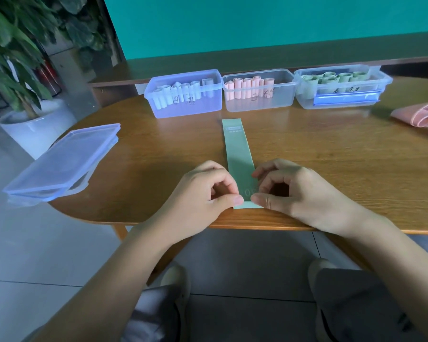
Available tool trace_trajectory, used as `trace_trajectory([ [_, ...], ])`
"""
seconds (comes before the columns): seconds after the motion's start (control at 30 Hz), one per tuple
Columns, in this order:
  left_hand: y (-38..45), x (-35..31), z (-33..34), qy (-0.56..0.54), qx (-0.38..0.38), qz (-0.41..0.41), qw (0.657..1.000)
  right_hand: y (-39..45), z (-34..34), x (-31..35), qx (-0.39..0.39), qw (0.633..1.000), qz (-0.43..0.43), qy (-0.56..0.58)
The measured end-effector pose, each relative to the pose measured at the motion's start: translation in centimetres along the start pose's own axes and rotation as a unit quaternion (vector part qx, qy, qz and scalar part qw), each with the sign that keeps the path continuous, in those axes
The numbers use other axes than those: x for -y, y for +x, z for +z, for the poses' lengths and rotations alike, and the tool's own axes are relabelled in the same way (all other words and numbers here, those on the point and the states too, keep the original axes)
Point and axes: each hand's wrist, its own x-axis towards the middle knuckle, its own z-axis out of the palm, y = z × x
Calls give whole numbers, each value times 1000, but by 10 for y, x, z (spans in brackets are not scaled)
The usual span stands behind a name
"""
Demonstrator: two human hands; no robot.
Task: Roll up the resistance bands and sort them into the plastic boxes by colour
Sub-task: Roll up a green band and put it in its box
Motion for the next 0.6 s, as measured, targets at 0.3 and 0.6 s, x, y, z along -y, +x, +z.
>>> trace_trajectory([
  [0.3, -4, 3, 5, 8, 23, 72, 997, -3, -1, -1, 38, 994, -103, 7],
  [0.6, -6, 2, 6, 28, 5, 80, 996, -9, -1, -6, 30, 994, -101, -36],
])
